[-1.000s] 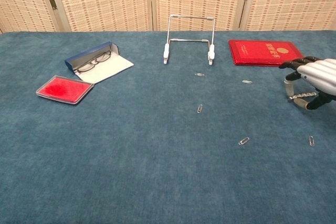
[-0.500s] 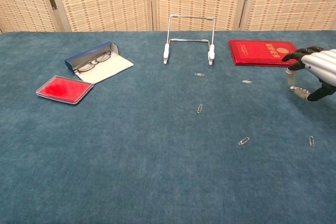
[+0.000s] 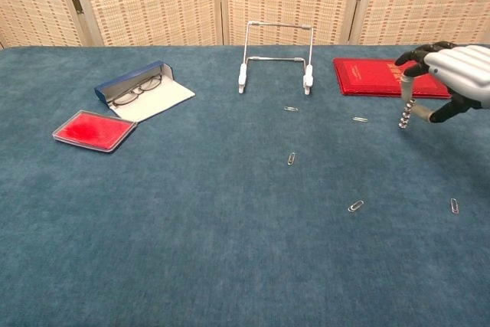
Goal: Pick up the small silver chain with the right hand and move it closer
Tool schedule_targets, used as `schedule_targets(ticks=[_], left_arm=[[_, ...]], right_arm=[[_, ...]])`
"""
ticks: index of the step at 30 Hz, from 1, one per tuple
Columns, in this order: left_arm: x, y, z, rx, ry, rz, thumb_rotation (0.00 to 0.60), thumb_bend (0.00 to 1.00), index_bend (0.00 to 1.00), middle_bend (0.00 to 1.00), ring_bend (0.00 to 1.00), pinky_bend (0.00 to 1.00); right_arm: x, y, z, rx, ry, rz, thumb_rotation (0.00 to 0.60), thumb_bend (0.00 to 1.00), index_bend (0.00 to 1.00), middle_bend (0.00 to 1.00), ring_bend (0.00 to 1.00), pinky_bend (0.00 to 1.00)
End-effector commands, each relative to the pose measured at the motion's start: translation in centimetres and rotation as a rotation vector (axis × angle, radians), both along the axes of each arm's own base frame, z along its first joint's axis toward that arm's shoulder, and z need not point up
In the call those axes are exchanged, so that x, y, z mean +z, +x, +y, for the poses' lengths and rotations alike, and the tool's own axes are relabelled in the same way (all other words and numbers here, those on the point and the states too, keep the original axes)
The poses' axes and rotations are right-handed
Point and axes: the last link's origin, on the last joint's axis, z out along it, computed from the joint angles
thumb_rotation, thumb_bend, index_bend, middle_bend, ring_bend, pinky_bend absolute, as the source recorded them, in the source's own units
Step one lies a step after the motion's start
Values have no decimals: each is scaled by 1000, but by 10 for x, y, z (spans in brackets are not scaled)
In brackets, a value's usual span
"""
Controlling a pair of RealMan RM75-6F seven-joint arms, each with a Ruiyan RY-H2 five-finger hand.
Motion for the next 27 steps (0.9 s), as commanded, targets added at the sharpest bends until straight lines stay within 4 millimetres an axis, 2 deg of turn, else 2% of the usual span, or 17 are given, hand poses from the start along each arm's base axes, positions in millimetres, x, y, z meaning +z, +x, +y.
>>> schedule_targets(ticks=[1,6,9,14,27], left_arm=[[0,0,0,-2,-2,0,600,396,0,90,86,9],[0,0,-1,-3,-2,-2,600,396,0,90,85,8],[1,1,-1,-5,2,-7,600,397,0,90,85,9],[2,1,-2,-10,2,-14,600,396,0,90,85,9],[3,0,-2,-9,1,-16,600,397,0,90,85,9]], right_arm=[[0,7,-3,11,-3,-7,600,550,917,166,69,0],[-3,16,-6,24,-5,-17,600,550,918,170,74,0],[-8,31,-13,51,-1,-18,600,550,918,174,79,0],[-14,41,-18,57,1,-16,600,550,918,175,81,0],[-19,39,-28,32,-6,-2,600,550,918,177,82,0]])
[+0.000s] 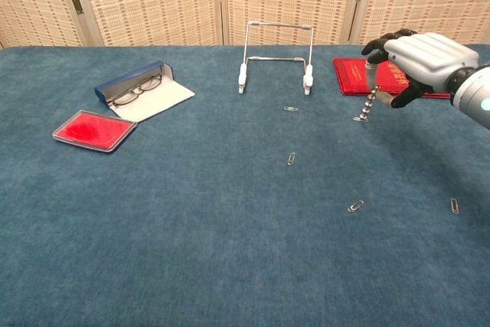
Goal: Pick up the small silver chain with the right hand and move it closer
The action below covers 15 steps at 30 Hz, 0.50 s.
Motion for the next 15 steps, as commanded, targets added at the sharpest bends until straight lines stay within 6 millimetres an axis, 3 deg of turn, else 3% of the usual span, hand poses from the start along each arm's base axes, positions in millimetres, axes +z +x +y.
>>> schedule_targets(ticks=[1,15], left_arm=[[0,0,0,-1,-1,0,600,397,0,90,85,9],[0,0,0,2,1,0,600,397,0,90,85,8]], right_arm=[[0,0,-1,-3,-1,4,600,550,918,177,82,0],[-3,-3,-7,-21,3,6,600,550,918,179,82,0]])
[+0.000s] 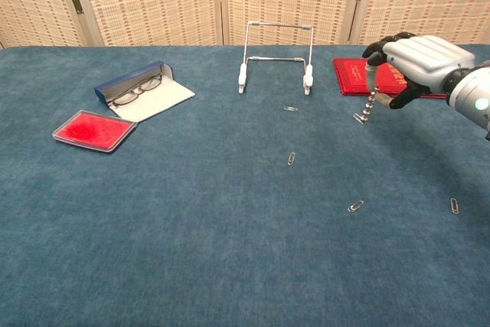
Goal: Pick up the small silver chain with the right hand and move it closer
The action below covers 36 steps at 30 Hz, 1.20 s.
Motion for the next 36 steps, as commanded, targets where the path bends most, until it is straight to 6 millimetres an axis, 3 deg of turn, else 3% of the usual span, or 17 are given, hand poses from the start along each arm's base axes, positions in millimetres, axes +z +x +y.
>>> schedule_targets(ticks=[1,7,14,26,36], left_arm=[[0,0,0,0,0,-1,600,397,0,90,85,8],[0,-1,1,0,1,4,600,397,0,90,85,9],[-2,-1,2,5,7,25,600,396,0,90,85,6],[-6,-2,5,21,13,62,600,396,0,90,85,0],[-7,-4,6,29,13,74,600,396,0,90,83,0]], right_arm=[[1,0,0,3,-1,-4,600,550,917,179,82,0],[10,4,15,59,-10,-31,600,550,918,180,81,0],[30,-1,58,126,-33,-34,600,550,918,184,80,0],[51,-26,136,129,12,-36,600,549,918,187,81,0],[50,-56,165,79,52,-56,600,550,918,196,84,0]])
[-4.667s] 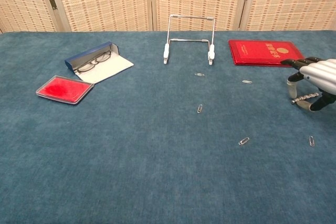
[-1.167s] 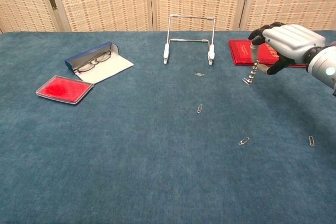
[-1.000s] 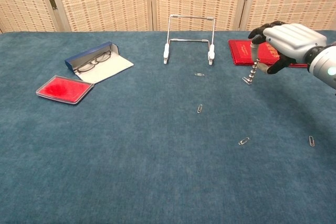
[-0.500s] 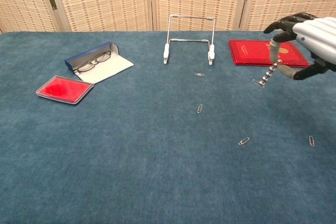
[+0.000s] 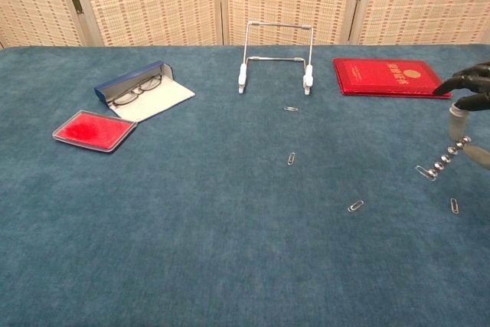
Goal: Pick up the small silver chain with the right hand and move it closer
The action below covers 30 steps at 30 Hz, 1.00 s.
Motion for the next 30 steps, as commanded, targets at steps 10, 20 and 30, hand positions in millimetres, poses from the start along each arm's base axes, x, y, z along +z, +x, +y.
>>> schedule_targets(ticks=[10,20,30], left_arm=[[-1,-1,1,5,0,4,600,396,0,90,78,0],[-1,-1,1,6,-1,6,600,396,0,90,78,0],[-1,-1,0,6,-2,7,600,397,0,90,78,0]], right_arm=[[0,-26,28,-33,32,-39,600,550,917,199,83,0],[-5,-36,33,-50,43,-39,600,550,918,200,82,0],[12,-36,25,-49,-24,-71,600,550,918,202,82,0]])
